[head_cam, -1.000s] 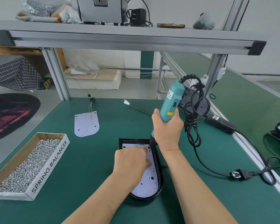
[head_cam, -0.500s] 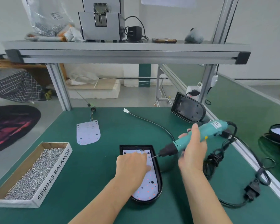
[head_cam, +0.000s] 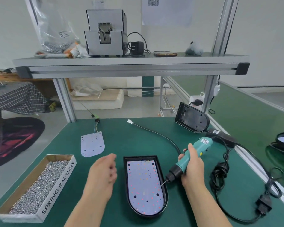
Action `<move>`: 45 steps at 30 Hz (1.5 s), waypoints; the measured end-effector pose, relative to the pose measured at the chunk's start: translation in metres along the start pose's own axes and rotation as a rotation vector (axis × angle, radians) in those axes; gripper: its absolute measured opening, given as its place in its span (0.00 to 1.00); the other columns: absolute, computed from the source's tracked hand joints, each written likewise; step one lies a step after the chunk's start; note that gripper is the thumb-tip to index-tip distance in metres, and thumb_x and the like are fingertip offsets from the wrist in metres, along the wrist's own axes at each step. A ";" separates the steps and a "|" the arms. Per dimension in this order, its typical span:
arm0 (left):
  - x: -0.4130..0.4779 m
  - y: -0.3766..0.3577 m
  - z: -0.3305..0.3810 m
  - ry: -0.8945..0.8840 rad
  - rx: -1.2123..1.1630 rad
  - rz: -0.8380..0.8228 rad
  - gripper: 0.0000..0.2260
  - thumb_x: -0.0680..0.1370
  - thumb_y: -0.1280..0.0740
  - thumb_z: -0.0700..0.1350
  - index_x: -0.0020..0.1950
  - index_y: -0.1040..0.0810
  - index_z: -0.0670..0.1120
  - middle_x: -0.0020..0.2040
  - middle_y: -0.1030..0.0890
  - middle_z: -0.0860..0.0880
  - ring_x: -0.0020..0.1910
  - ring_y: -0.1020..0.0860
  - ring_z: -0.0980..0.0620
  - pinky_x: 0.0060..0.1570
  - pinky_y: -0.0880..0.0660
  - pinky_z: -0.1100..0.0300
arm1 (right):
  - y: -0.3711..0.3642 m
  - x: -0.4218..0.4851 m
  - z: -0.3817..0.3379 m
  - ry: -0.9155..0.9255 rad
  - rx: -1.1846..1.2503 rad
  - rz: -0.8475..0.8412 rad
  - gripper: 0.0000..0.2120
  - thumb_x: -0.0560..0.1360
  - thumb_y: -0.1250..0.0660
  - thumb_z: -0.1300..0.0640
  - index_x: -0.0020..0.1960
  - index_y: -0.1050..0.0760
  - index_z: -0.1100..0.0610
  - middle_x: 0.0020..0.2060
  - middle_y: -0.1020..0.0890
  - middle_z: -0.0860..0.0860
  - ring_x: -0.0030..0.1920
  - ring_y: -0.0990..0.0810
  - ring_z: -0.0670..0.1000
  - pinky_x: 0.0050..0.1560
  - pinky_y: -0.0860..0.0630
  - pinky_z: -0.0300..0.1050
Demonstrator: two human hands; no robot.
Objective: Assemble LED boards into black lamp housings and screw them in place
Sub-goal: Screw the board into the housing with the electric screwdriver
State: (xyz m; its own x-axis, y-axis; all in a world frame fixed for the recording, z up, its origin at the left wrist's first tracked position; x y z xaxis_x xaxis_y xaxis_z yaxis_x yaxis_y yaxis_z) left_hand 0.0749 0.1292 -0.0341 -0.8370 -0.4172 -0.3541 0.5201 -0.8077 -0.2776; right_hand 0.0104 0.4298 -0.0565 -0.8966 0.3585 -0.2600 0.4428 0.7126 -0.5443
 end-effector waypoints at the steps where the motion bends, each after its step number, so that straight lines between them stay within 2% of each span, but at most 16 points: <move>1: 0.006 0.019 0.000 0.008 -0.120 0.054 0.04 0.80 0.35 0.37 0.46 0.24 0.41 0.38 0.26 0.47 0.28 0.30 0.54 0.26 0.34 0.65 | 0.000 0.000 0.000 0.001 -0.001 -0.001 0.11 0.79 0.31 0.50 0.44 0.29 0.55 0.24 0.23 0.45 0.24 0.26 0.44 0.25 0.29 0.38; 3: 0.012 0.049 -0.003 0.003 -0.131 0.167 0.08 0.83 0.36 0.40 0.57 0.18 0.42 0.53 0.18 0.45 0.46 0.19 0.50 0.47 0.26 0.62 | -0.001 0.000 0.000 -0.001 -0.002 -0.005 0.11 0.79 0.31 0.49 0.44 0.29 0.54 0.24 0.23 0.45 0.25 0.26 0.44 0.28 0.30 0.41; 4: 0.016 0.049 -0.010 0.023 -0.147 0.108 0.11 0.83 0.36 0.43 0.62 0.18 0.43 0.59 0.18 0.47 0.55 0.20 0.49 0.57 0.27 0.60 | -0.002 0.000 0.000 -0.002 -0.002 -0.002 0.11 0.78 0.30 0.49 0.44 0.29 0.54 0.24 0.23 0.45 0.25 0.26 0.44 0.30 0.30 0.43; 5: 0.020 0.052 -0.017 0.033 -0.167 0.089 0.11 0.83 0.36 0.42 0.63 0.19 0.42 0.62 0.19 0.47 0.59 0.21 0.49 0.62 0.28 0.60 | -0.002 0.000 0.000 -0.002 -0.001 0.002 0.11 0.78 0.30 0.50 0.44 0.29 0.54 0.24 0.23 0.45 0.25 0.26 0.44 0.31 0.30 0.43; 6: 0.024 0.047 -0.027 0.119 -0.301 0.046 0.11 0.84 0.39 0.38 0.62 0.20 0.38 0.64 0.21 0.45 0.59 0.20 0.49 0.62 0.27 0.61 | -0.002 0.000 -0.001 0.002 0.002 0.004 0.11 0.78 0.30 0.50 0.44 0.28 0.54 0.24 0.23 0.45 0.25 0.26 0.44 0.32 0.31 0.43; 8: 0.021 0.035 -0.033 0.123 -0.308 -0.038 0.10 0.82 0.45 0.27 0.55 0.24 0.31 0.60 0.22 0.34 0.54 0.19 0.44 0.51 0.20 0.61 | -0.002 -0.001 -0.002 0.015 0.009 0.004 0.10 0.78 0.30 0.50 0.44 0.28 0.54 0.25 0.23 0.44 0.26 0.26 0.44 0.33 0.31 0.44; 10: 0.021 0.030 -0.035 0.105 -0.260 -0.068 0.10 0.81 0.46 0.25 0.52 0.26 0.30 0.56 0.22 0.31 0.50 0.17 0.43 0.41 0.18 0.63 | -0.002 -0.002 -0.003 0.028 0.015 0.007 0.10 0.78 0.30 0.51 0.44 0.28 0.53 0.25 0.23 0.44 0.26 0.26 0.44 0.34 0.31 0.44; 14: 0.021 0.029 -0.031 0.046 -0.243 -0.087 0.05 0.82 0.40 0.31 0.51 0.25 0.32 0.48 0.19 0.36 0.39 0.14 0.48 0.35 0.19 0.65 | 0.000 -0.002 -0.004 0.033 0.004 0.015 0.09 0.78 0.30 0.51 0.43 0.28 0.53 0.25 0.23 0.44 0.27 0.25 0.44 0.32 0.29 0.41; 19: 0.019 0.031 -0.031 0.036 -0.166 -0.103 0.06 0.81 0.33 0.39 0.45 0.22 0.38 0.32 0.20 0.47 0.27 0.22 0.57 0.25 0.26 0.70 | 0.000 -0.004 -0.004 0.030 -0.001 0.014 0.09 0.78 0.30 0.51 0.43 0.27 0.52 0.25 0.23 0.43 0.27 0.25 0.44 0.30 0.28 0.39; 22: 0.016 0.031 -0.032 0.051 -0.207 -0.136 0.05 0.79 0.31 0.38 0.46 0.19 0.37 0.33 0.19 0.47 0.28 0.22 0.57 0.27 0.26 0.70 | 0.000 -0.005 -0.005 0.040 -0.001 0.016 0.09 0.78 0.30 0.51 0.43 0.27 0.52 0.25 0.23 0.43 0.27 0.25 0.44 0.28 0.28 0.38; 27: 0.013 0.029 -0.031 0.030 -0.283 -0.211 0.06 0.78 0.34 0.32 0.51 0.18 0.32 0.43 0.15 0.41 0.39 0.15 0.51 0.39 0.20 0.67 | 0.000 -0.006 -0.005 0.044 0.012 0.015 0.09 0.78 0.30 0.52 0.43 0.28 0.53 0.25 0.23 0.43 0.26 0.25 0.44 0.26 0.28 0.36; 32: 0.014 0.029 -0.033 0.047 -0.261 -0.251 0.07 0.79 0.36 0.29 0.54 0.19 0.31 0.44 0.15 0.39 0.41 0.14 0.49 0.40 0.20 0.66 | -0.001 -0.006 -0.005 0.037 0.023 0.012 0.09 0.78 0.30 0.52 0.43 0.28 0.53 0.25 0.23 0.43 0.26 0.25 0.44 0.26 0.28 0.35; 35: 0.014 0.029 -0.032 0.048 -0.288 -0.245 0.04 0.78 0.35 0.31 0.50 0.20 0.32 0.41 0.16 0.40 0.40 0.14 0.48 0.39 0.19 0.65 | -0.001 -0.007 -0.005 0.040 0.019 0.011 0.09 0.78 0.30 0.52 0.43 0.28 0.53 0.25 0.23 0.44 0.25 0.25 0.43 0.26 0.28 0.34; 37: 0.013 0.029 -0.030 0.053 -0.306 -0.248 0.03 0.77 0.33 0.32 0.44 0.21 0.35 0.39 0.16 0.40 0.39 0.15 0.47 0.37 0.19 0.64 | -0.002 -0.007 -0.005 0.036 0.017 0.008 0.09 0.78 0.31 0.52 0.43 0.28 0.53 0.24 0.23 0.44 0.25 0.25 0.43 0.26 0.28 0.34; 40: 0.013 0.030 -0.028 0.071 -0.306 -0.225 0.10 0.75 0.31 0.32 0.35 0.26 0.41 0.37 0.18 0.40 0.36 0.16 0.48 0.33 0.20 0.66 | -0.003 -0.008 -0.005 0.029 0.022 0.010 0.09 0.78 0.31 0.52 0.43 0.28 0.53 0.24 0.23 0.44 0.26 0.25 0.44 0.26 0.29 0.34; 45: 0.009 0.027 -0.027 0.050 -0.264 -0.251 0.09 0.66 0.27 0.34 0.37 0.26 0.42 0.37 0.18 0.42 0.36 0.16 0.50 0.34 0.21 0.68 | -0.004 -0.011 -0.006 0.021 0.038 0.011 0.09 0.79 0.31 0.53 0.43 0.28 0.54 0.24 0.23 0.44 0.27 0.26 0.44 0.26 0.29 0.35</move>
State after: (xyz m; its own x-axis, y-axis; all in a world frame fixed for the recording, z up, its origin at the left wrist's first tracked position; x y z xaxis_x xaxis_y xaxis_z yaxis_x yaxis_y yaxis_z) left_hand 0.0860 0.1148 -0.0686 -0.9381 -0.1937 -0.2871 0.3311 -0.7443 -0.5799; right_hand 0.0182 0.4269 -0.0470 -0.8910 0.3791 -0.2498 0.4517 0.6852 -0.5713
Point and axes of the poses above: each hand's wrist, its own x-axis towards the middle knuckle, its own y-axis out of the back of the hand, z = x × y, the point moved 8 cm from there along x, towards the middle knuckle
